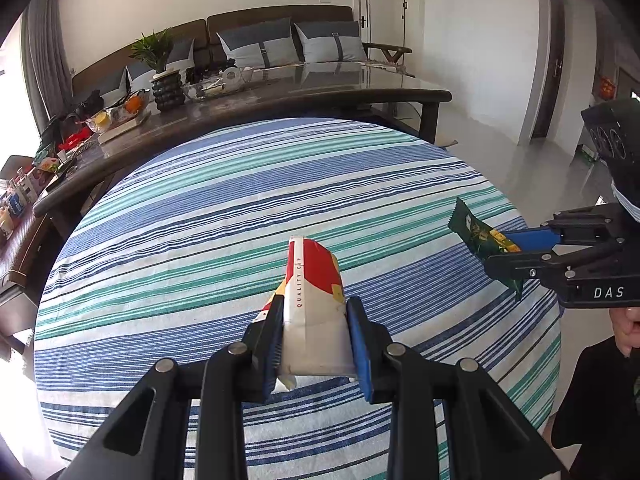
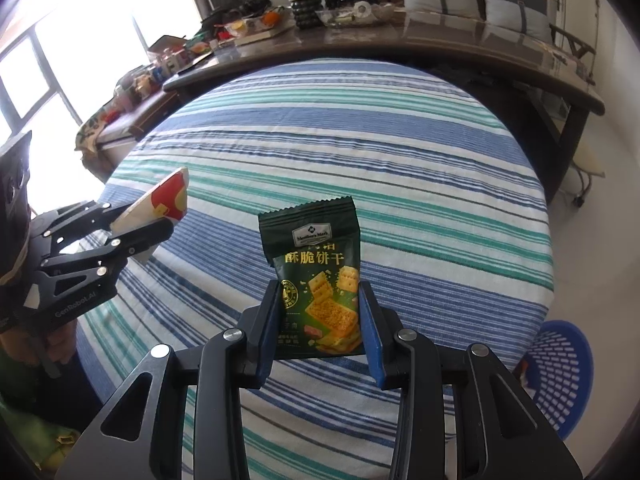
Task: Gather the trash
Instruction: 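Carry the paper bag and cracker bag to the wastebasket and open both tools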
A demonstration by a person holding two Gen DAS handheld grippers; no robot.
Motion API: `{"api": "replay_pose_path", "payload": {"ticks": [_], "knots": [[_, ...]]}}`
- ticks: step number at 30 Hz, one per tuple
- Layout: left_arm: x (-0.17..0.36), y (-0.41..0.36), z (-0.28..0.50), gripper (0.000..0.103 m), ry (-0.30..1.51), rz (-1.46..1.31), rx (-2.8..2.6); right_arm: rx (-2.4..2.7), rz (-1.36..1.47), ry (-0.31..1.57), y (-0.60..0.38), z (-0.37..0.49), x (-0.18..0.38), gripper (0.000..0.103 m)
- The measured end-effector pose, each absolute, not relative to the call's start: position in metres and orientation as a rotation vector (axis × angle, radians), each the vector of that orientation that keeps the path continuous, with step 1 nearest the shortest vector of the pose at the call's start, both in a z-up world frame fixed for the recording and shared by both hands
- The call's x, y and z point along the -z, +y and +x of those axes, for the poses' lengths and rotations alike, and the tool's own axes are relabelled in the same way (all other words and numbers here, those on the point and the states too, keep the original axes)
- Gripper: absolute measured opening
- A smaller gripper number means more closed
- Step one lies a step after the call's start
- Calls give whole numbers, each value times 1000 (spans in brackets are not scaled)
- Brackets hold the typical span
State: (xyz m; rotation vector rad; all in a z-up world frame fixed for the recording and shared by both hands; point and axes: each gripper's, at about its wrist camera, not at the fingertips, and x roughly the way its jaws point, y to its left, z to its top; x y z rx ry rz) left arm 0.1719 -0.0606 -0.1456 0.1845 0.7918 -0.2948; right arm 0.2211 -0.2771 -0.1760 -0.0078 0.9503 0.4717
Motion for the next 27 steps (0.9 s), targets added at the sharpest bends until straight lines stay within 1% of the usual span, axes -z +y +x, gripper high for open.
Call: {"api": "replay_pose_path", "payload": {"ticks": [7,13,22,27], "knots": [[143,-80,170,31,795,180,322,-463,21,933,-290,215,170,37],[133,-115,165,31,789,171,398,-426,69,904,-316,206,163,37],[117,-214,157,31,792,155,623,-213,194,869,-418,184,151,37],[121,-297,154,31,808,176,786,-6,195,949,-494,180,164,38]]}}
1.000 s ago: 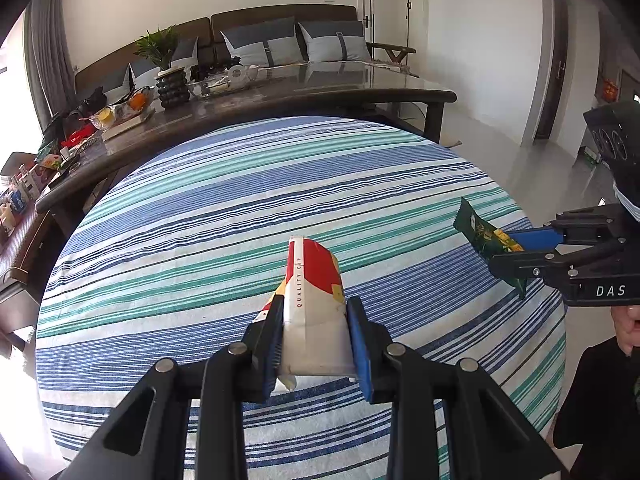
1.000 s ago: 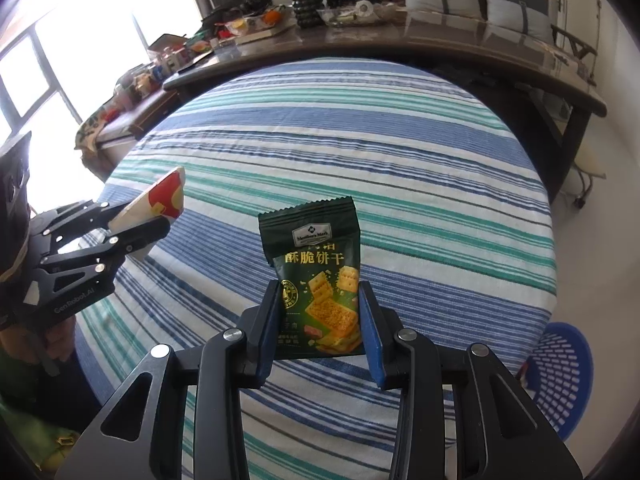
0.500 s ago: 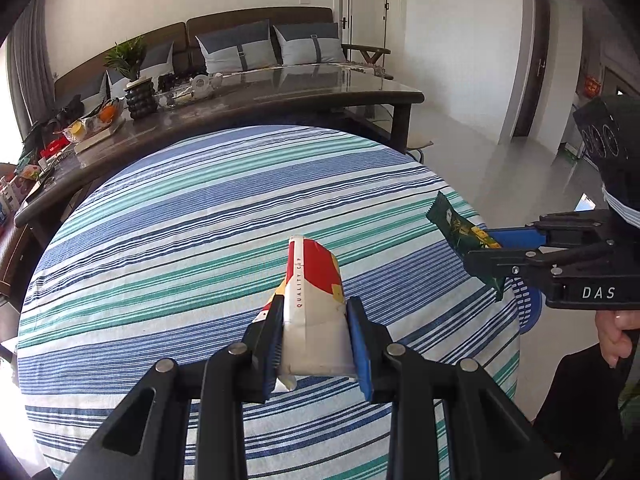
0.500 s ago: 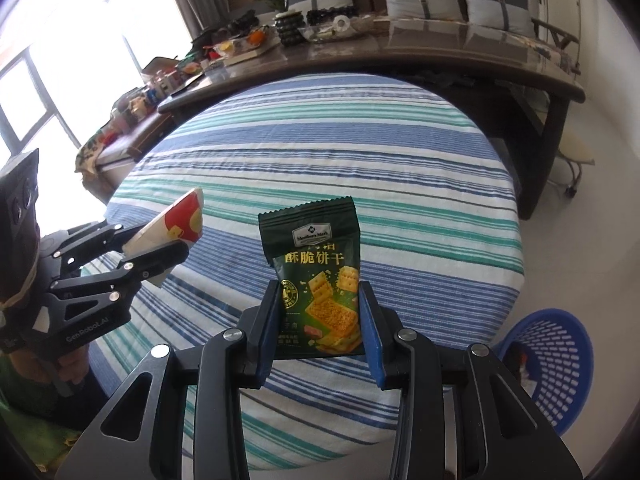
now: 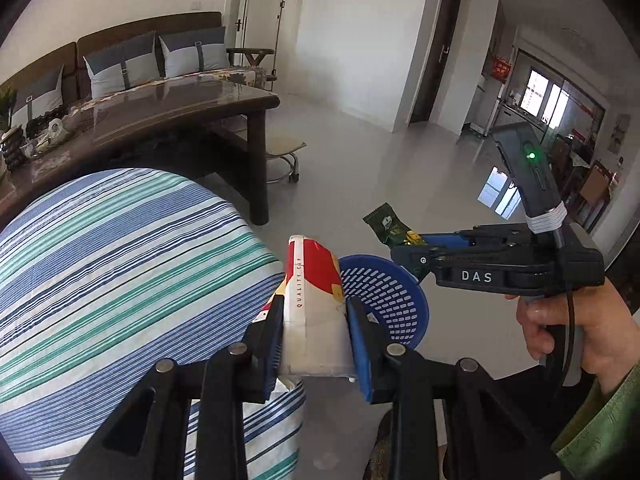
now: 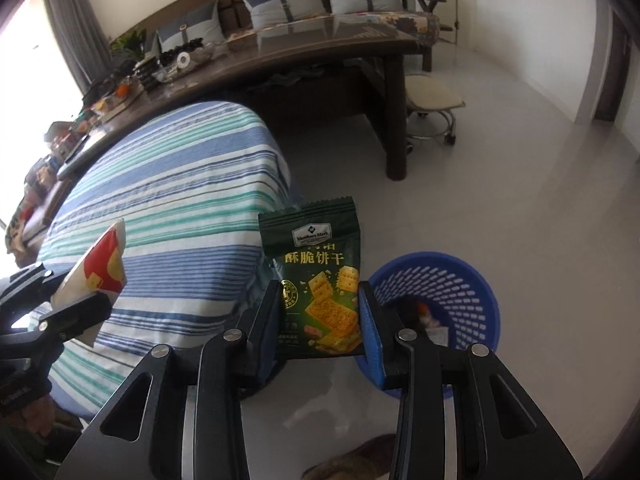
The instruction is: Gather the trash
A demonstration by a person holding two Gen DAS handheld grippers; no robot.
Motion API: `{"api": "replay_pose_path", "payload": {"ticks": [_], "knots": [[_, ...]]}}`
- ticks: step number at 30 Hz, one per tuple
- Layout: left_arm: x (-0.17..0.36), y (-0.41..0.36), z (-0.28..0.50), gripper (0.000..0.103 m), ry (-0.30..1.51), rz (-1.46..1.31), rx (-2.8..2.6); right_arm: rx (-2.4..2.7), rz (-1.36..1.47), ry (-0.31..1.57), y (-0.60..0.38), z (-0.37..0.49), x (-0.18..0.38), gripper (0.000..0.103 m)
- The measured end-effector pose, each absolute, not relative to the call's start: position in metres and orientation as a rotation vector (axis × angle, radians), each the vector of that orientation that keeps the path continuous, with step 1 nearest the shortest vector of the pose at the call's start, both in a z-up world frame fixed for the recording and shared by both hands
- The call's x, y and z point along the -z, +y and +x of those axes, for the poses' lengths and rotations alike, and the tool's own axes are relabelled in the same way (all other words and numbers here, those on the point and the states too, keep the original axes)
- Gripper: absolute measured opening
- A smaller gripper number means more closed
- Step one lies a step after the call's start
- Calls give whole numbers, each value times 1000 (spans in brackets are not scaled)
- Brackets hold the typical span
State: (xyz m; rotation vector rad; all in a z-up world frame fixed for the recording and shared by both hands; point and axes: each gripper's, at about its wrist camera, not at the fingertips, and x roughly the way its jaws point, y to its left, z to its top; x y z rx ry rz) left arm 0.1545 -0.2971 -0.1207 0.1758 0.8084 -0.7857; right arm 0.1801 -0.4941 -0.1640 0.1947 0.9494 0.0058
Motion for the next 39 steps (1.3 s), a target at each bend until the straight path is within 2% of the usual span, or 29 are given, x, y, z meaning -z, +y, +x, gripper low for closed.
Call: {"api": "replay_pose_path", "payload": {"ticks": [10,13,14,15,16,20,22,23,24,28,29,30,39], "knots": [[210,-432,203,32,1013,124,962,185,390,1061,-623,190,228,38],[236,-460,216,41,1051,146,975,175,460,1080,-644,198,249,42],[242,-467,220,48,1051,150,973,182,483,1081,-650,199,256,43],[247,-473,224,57,1051,149,969,190,506,1080,-656,200,263,50],[250,-478,228,59,1049,141,963,200,527,1082,-662,199,269,60],[244,-481,230,63,1031,140,928,236,577,1058,-678,192,268,76],[234,-474,222,72,1003,160,909,281,579,1029,-682,181,258,96],[228,-474,219,81,993,181,899,312,579,1018,-683,174,252,101],[223,-471,214,86,984,202,891,343,582,1010,-685,165,246,102],[206,-448,191,92,981,244,839,382,632,976,-682,132,221,103],[204,-440,184,101,979,233,823,387,627,970,-678,123,215,103],[201,-434,176,103,973,235,805,395,604,969,-671,115,210,103],[178,-402,116,103,808,342,633,468,329,947,-606,48,187,103]]}}
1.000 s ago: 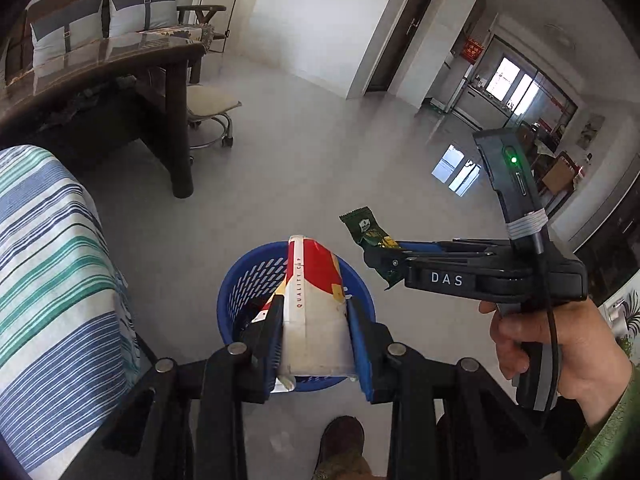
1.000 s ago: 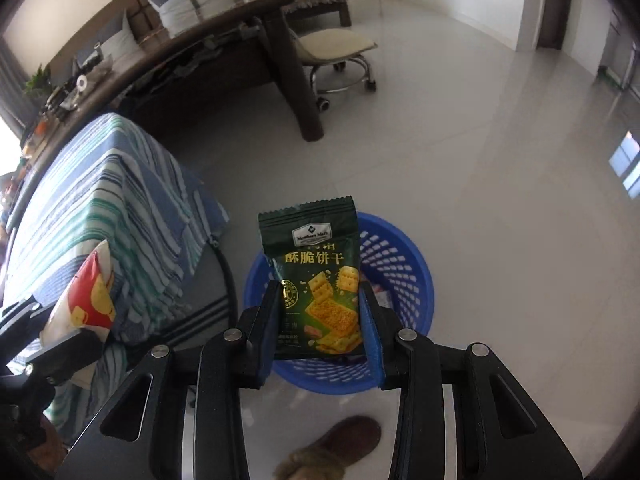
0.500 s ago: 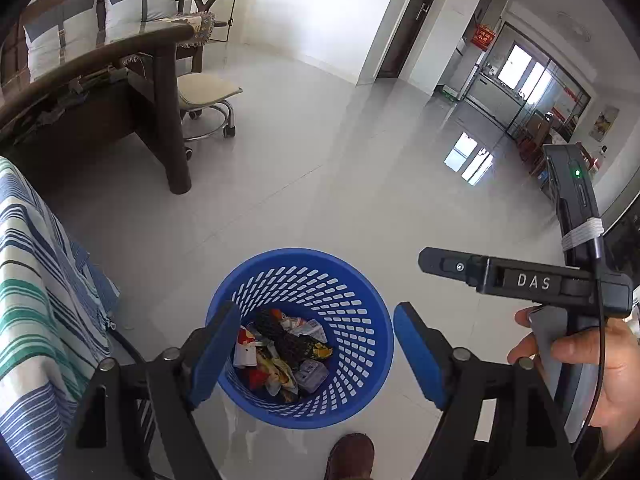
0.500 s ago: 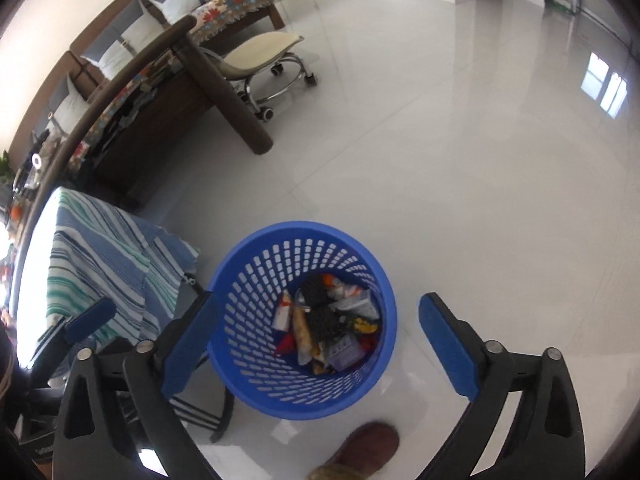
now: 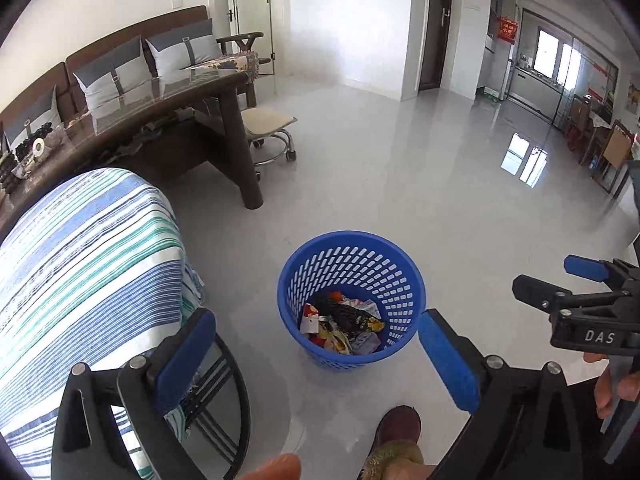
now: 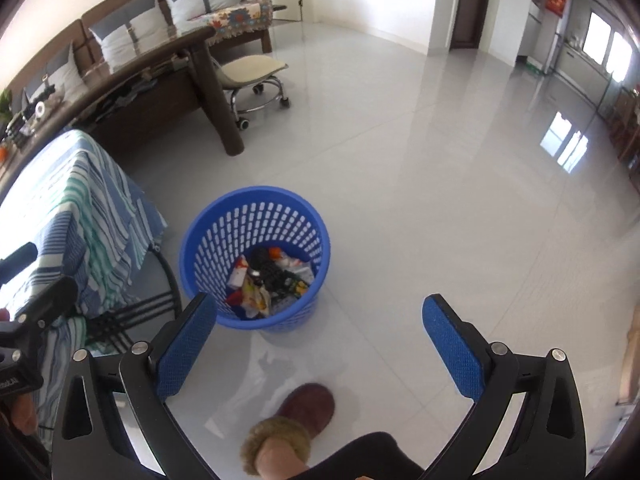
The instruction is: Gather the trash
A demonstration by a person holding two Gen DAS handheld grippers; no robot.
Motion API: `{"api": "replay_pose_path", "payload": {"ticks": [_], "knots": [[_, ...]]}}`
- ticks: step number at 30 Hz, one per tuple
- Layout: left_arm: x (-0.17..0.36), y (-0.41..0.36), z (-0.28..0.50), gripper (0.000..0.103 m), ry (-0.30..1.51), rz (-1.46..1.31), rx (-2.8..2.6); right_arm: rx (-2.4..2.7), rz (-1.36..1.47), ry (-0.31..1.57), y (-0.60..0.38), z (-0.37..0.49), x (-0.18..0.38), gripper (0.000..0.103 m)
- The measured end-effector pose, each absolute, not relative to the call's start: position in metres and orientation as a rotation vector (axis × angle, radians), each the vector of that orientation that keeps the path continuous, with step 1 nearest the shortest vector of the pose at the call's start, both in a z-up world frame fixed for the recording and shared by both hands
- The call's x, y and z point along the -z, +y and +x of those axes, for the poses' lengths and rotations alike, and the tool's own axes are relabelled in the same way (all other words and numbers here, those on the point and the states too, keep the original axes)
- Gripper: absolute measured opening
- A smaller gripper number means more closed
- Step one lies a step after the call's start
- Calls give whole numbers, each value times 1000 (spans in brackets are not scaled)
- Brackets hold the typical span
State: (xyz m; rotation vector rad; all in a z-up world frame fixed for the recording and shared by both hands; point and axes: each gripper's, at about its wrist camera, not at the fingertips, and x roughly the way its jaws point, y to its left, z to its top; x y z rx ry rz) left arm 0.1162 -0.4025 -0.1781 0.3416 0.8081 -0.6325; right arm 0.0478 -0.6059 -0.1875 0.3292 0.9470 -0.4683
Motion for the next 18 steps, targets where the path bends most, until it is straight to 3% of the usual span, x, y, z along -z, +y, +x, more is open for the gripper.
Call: {"api": "replay_pose_path", "payload": {"ticks": [18], "knots": [[177,-386,118,103,925,308,587,370,239,922,-568,42,183,102]]}}
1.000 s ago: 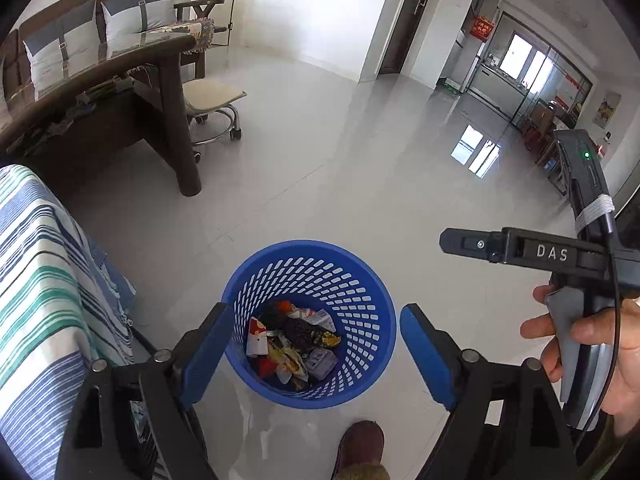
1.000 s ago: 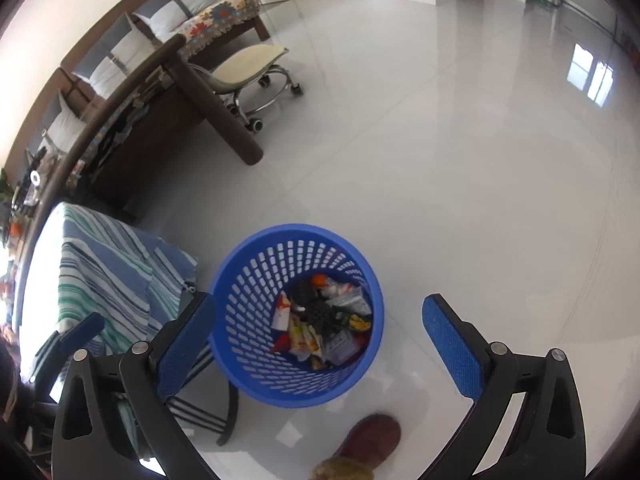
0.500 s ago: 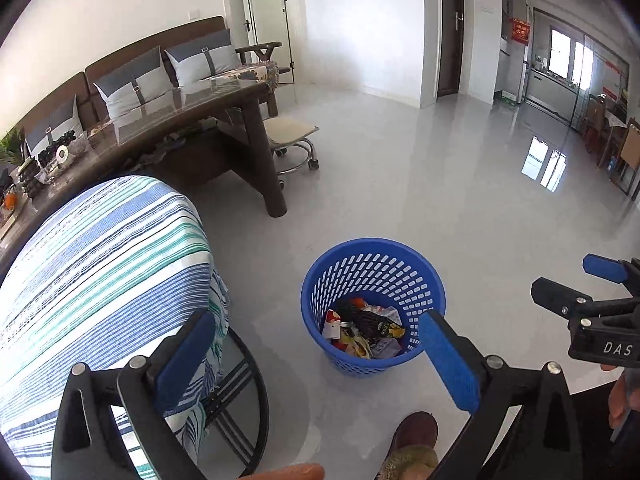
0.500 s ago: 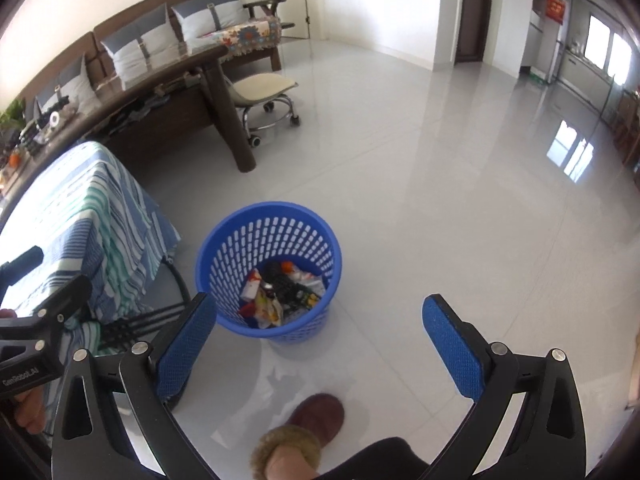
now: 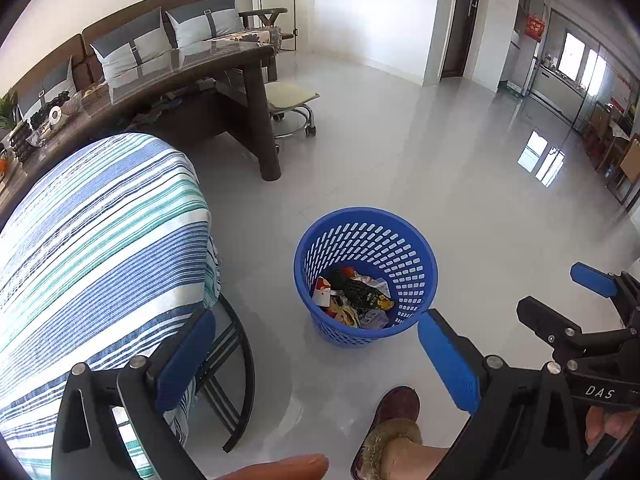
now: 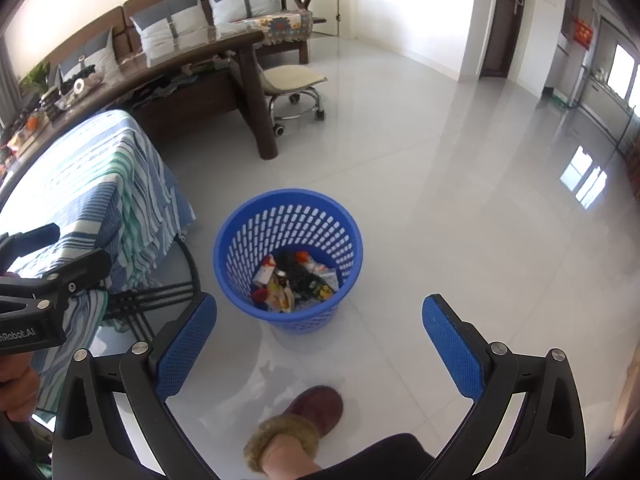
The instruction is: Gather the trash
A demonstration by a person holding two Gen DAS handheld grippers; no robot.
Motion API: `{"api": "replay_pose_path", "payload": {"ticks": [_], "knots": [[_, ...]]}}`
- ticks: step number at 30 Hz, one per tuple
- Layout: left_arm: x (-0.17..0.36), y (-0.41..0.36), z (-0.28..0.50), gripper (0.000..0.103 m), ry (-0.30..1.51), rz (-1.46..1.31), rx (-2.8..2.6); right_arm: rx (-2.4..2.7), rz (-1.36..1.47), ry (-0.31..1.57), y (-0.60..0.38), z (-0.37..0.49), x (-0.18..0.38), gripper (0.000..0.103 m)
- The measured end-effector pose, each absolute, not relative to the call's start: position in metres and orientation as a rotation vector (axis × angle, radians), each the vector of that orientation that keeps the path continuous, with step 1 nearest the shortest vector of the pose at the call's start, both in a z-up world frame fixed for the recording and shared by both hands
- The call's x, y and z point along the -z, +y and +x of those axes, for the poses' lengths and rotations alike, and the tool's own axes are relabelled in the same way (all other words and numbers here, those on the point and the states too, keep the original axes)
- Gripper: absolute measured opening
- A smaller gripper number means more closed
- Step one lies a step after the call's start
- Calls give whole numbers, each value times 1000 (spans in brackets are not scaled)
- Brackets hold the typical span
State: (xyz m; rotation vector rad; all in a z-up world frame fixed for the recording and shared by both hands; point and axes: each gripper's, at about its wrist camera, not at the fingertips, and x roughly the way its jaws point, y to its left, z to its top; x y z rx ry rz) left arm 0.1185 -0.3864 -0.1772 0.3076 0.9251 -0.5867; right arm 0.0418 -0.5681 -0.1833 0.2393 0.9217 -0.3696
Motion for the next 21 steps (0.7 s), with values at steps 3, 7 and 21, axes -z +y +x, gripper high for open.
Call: {"api": "replay_pose_path", "payload": {"ticks": [3,7,21], "knots": [[178,-387,119,103,930,307,585,372,241,925,-568,42,184,102],[179,-386,118,103,934,309,583,373,239,930,-567,42,184,102],[182,-386,121,103,952,303,578,367,244,940,-566,43,186,102]]}}
